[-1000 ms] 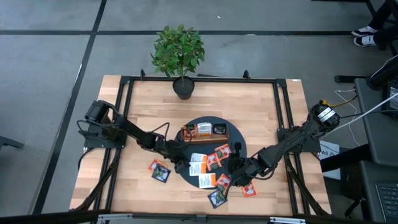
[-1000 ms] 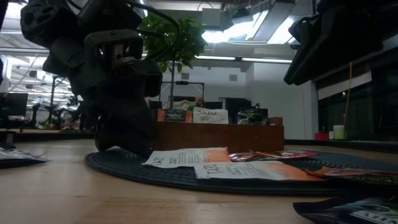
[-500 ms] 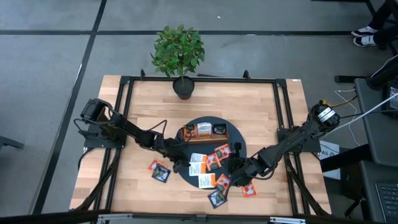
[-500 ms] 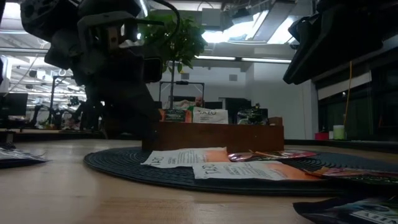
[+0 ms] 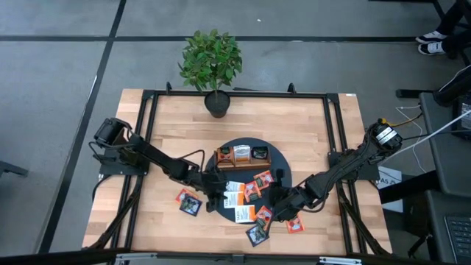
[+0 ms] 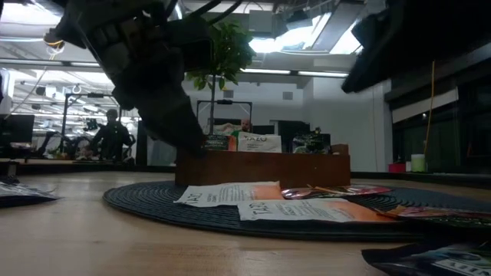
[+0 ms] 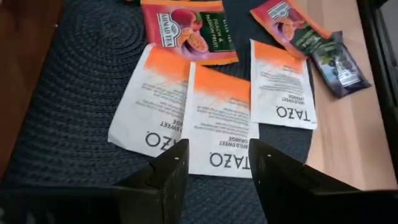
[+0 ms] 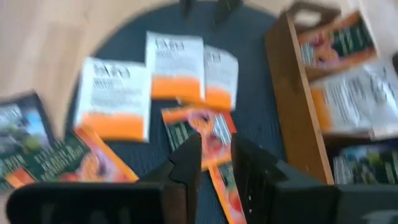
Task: Pick & Place Tea
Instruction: Put the white tea bag into the middle of the wooden organizer
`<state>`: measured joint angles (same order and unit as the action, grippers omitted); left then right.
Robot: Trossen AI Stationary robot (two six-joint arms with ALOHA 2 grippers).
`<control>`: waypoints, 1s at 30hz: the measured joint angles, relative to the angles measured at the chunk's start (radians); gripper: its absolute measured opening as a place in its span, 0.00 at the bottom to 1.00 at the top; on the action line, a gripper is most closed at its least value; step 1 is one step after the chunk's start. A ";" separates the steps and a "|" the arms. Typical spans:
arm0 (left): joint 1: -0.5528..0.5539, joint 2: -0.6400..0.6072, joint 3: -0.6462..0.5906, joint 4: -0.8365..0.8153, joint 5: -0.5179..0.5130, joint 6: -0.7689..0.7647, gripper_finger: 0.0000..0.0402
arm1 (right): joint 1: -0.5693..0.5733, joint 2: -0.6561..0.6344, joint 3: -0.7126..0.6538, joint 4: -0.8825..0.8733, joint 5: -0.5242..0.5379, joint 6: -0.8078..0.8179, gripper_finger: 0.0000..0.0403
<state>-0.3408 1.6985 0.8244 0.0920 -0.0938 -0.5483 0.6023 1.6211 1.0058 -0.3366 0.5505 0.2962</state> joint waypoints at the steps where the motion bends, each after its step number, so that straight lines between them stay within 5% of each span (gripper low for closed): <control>1: 0.000 0.000 0.002 -0.001 0.004 -0.001 0.41 | 0.000 0.001 0.000 0.032 0.000 -0.026 0.20; 7: -0.001 0.000 0.003 -0.058 0.015 -0.005 0.41 | -0.040 0.049 0.001 0.219 -0.106 -0.170 0.02; 19: -0.034 0.000 0.003 -0.142 -0.018 -0.019 0.41 | -0.172 0.263 0.001 0.400 -0.371 -0.197 0.01; 30: -0.015 0.000 0.003 -0.138 -0.020 -0.059 0.41 | -0.195 0.324 0.000 0.453 -0.423 -0.195 0.00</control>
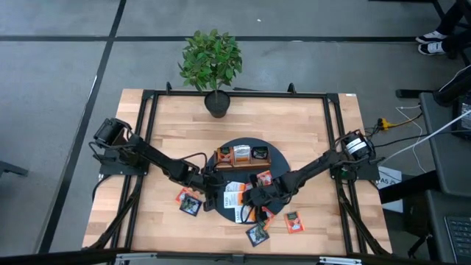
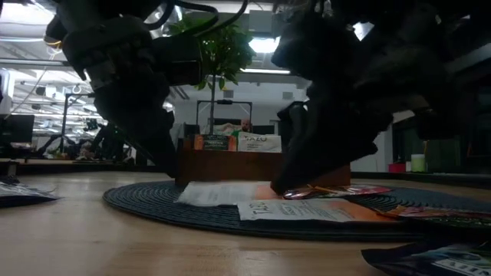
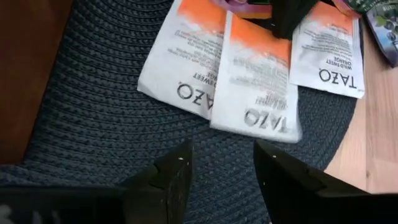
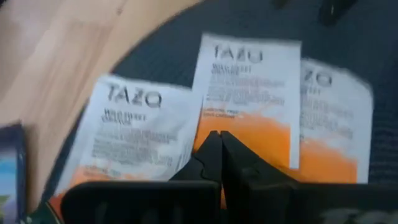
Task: Pick & Place Tea
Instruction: Put the white tea bag into the middle of the wooden organizer
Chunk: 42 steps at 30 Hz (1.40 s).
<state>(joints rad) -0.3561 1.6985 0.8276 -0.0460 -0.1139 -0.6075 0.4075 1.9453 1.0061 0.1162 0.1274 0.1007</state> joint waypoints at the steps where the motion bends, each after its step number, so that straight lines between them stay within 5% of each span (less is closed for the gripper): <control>1: 0.000 0.000 0.000 0.000 0.000 0.000 0.41 | 0.000 0.000 0.000 -0.011 0.000 0.003 0.00; 11: 0.000 0.000 0.000 0.063 -0.018 -0.025 0.41 | -0.015 0.018 0.002 -0.014 -0.014 0.019 0.00; 26: 0.069 0.000 -0.001 0.031 0.033 -0.388 0.41 | -0.020 0.032 0.002 0.003 -0.024 0.002 0.00; 42: 0.061 0.020 -0.001 0.125 0.057 -0.405 0.41 | -0.019 0.034 0.001 0.000 -0.025 -0.001 0.00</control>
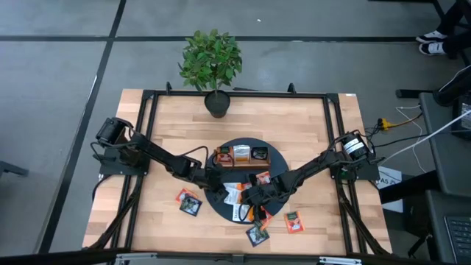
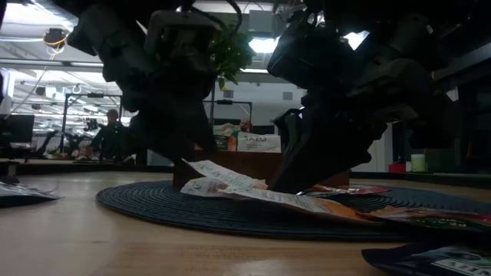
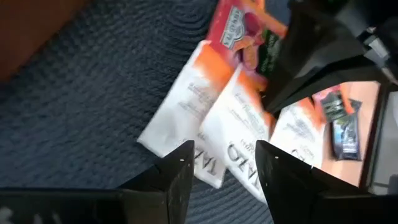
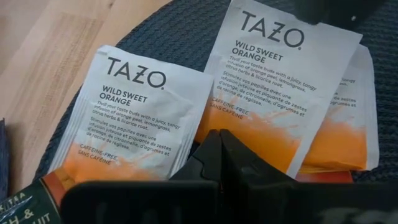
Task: Pick & Place Tea
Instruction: Put the white tea bag into the middle of the wooden organizer
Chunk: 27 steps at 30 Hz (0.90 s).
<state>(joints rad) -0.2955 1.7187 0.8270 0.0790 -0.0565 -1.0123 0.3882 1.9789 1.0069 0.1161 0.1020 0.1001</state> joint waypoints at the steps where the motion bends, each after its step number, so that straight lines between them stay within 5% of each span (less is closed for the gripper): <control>1: 0.000 0.005 0.001 0.001 0.003 -0.006 0.41 | 0.000 0.000 0.000 0.000 0.000 0.000 0.00; 18: 0.000 0.053 0.000 0.086 0.094 0.012 0.39 | 0.000 0.001 -0.001 0.000 -0.001 -0.002 0.01; 27: 0.001 0.053 0.000 0.082 0.077 0.065 0.19 | 0.000 0.001 -0.002 0.005 -0.001 -0.004 0.01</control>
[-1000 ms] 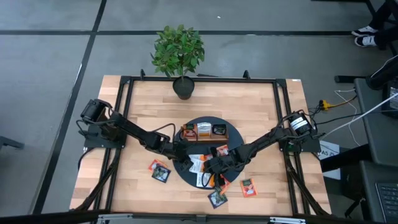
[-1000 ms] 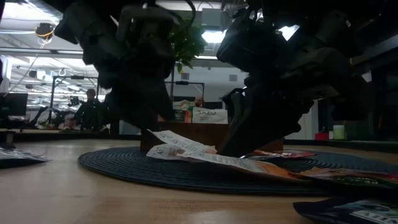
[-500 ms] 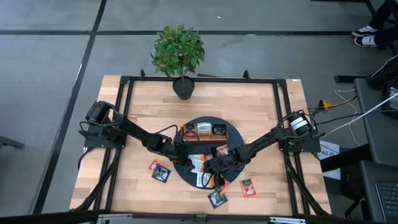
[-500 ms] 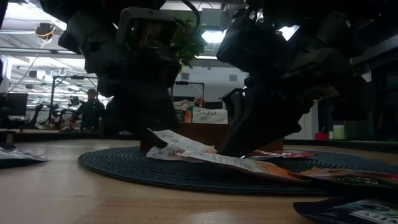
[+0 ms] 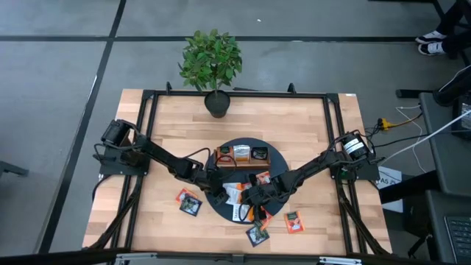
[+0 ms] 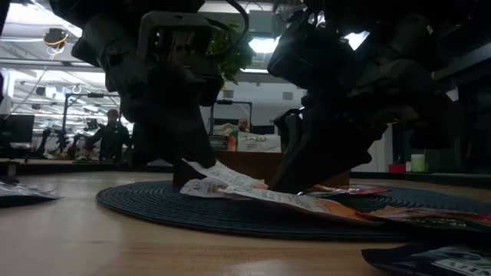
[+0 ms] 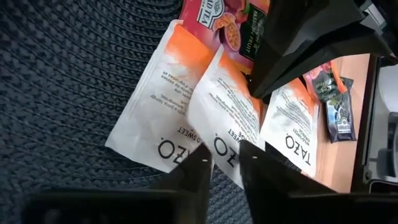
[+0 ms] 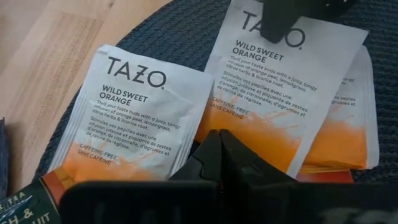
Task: Pick & Place Tea
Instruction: Put the white tea bag into the middle of the wooden organizer
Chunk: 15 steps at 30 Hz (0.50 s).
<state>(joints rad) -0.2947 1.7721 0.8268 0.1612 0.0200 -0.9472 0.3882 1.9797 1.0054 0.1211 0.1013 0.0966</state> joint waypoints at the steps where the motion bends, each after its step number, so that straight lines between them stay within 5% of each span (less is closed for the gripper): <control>1: 0.000 0.000 0.000 0.000 -0.001 0.006 0.15 | 0.000 0.000 0.000 0.000 0.000 0.000 0.01; 5: 0.000 0.000 0.000 0.004 0.006 0.040 0.03 | 0.000 0.000 0.000 0.001 0.001 0.000 0.01; 15: 0.010 -0.008 0.001 0.002 0.025 0.086 0.01 | 0.000 0.000 0.000 0.004 0.001 0.002 0.04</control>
<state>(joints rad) -0.2852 1.7646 0.8276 0.1629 0.0448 -0.8611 0.3882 1.9796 1.0054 0.1250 0.1025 0.0990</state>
